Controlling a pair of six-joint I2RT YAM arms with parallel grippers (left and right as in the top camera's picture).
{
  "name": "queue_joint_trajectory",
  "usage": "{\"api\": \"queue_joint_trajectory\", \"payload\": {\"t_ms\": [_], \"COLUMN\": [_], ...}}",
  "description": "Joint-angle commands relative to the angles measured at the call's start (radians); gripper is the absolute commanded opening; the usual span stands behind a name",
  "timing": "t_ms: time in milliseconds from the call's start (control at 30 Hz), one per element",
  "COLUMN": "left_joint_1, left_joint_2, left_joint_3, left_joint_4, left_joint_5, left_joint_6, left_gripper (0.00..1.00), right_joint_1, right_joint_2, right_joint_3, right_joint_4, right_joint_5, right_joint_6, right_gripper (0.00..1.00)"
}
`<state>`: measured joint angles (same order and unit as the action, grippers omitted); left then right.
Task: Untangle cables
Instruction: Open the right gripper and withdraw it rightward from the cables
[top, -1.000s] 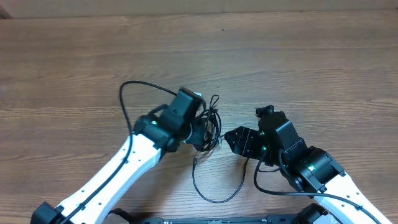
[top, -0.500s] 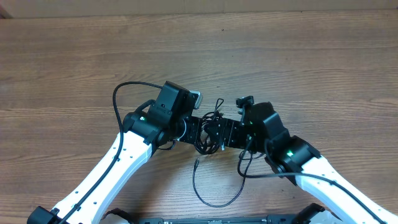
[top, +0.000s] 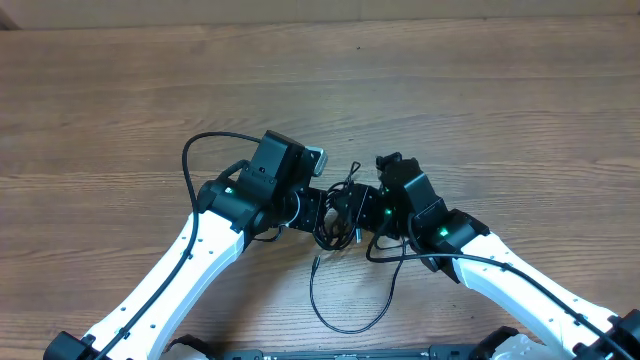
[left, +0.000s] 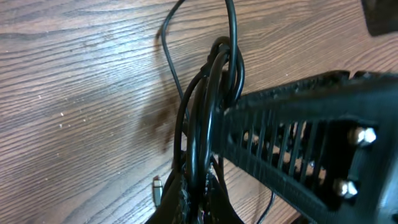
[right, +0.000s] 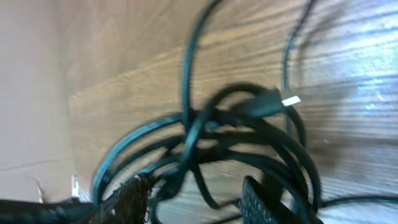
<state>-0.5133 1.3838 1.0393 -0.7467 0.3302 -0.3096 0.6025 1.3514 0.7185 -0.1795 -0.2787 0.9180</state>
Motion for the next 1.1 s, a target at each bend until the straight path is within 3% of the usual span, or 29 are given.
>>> {"api": "queue_joint_trajectory", "payload": {"t_ms": [0, 100, 233, 400, 567, 700, 900, 1067], "left_joint_1": [0.002, 0.002, 0.002, 0.002, 0.002, 0.003, 0.003, 0.003], "left_joint_2": [-0.019, -0.019, -0.019, -0.019, -0.019, -0.018, -0.014, -0.010], "left_joint_3": [0.025, 0.025, 0.025, 0.025, 0.025, 0.025, 0.023, 0.023], "left_joint_4": [0.003, 0.003, 0.003, 0.010, 0.016, -0.009, -0.061, -0.024], "left_joint_5": [0.046, 0.072, 0.094, 0.120, 0.110, -0.053, -0.423, -0.507], "left_joint_6": [0.027, 0.045, 0.056, 0.063, 0.063, 0.039, -0.169, -0.262], "left_gripper": [0.04, 0.04, 0.04, 0.04, 0.04, 0.04, 0.04, 0.05], "right_joint_1": [-0.003, -0.003, -0.003, -0.003, -0.003, -0.040, -0.230, -0.397], "right_joint_2": [-0.003, -0.003, -0.002, -0.001, -0.001, -0.018, -0.121, -0.201], "right_joint_3": [-0.007, -0.007, -0.007, -0.007, -0.007, -0.007, -0.007, -0.007], "right_joint_4": [0.034, 0.034, 0.006, 0.013, -0.009, -0.021, -0.023, 0.011], "right_joint_5": [0.024, 0.060, 0.156, 0.163, 0.161, 0.057, -0.291, -0.589], "right_joint_6": [0.029, 0.056, 0.131, 0.160, 0.148, 0.057, -0.139, -0.220], "right_gripper": [0.45, 0.44, 0.31, 0.04, 0.04, 0.04, 0.04, 0.04]}}
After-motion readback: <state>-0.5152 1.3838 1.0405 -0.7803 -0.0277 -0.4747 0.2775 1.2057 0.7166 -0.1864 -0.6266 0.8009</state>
